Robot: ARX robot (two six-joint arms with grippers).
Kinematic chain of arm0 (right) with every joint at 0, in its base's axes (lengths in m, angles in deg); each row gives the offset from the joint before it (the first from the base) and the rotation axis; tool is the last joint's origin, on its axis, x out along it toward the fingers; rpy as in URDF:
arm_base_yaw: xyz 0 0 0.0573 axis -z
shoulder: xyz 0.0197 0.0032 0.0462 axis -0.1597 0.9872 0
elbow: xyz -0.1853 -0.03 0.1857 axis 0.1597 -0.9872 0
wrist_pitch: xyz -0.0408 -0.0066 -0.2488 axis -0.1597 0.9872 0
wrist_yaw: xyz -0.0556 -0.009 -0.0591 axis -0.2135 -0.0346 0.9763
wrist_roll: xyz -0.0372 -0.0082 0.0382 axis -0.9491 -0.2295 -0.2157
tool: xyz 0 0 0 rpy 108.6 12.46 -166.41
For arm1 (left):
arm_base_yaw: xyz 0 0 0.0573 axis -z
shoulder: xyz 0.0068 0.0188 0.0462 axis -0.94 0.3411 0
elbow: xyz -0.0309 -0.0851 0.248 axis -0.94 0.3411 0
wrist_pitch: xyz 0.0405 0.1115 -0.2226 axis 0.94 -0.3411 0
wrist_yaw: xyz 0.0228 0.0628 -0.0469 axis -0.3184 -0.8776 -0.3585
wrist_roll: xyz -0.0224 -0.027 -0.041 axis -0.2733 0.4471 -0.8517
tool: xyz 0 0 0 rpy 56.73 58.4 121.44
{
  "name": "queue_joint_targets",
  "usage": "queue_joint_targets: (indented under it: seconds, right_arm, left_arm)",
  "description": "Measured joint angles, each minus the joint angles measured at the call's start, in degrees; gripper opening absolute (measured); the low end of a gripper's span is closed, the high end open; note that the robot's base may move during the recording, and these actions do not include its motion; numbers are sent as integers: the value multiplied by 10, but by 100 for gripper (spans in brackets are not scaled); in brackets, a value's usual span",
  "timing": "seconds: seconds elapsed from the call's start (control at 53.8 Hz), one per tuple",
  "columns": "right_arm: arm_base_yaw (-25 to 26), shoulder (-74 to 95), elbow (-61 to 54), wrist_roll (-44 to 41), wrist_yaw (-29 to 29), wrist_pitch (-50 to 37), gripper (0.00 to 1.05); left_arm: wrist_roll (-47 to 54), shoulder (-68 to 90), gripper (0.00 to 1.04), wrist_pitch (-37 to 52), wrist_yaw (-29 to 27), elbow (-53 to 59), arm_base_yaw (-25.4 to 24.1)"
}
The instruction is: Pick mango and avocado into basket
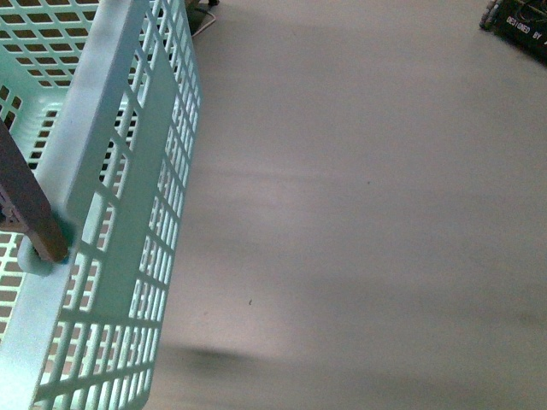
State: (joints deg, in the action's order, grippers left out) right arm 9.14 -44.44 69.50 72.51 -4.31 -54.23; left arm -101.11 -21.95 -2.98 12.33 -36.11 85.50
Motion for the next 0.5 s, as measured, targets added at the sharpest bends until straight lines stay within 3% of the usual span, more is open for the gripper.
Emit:
queue_joint_targets:
  seconds: [0.502]
  right_arm:
    - [0, 0, 0, 0, 0, 0, 96]
  left_arm:
    - [0, 0, 29, 0, 0, 0, 0]
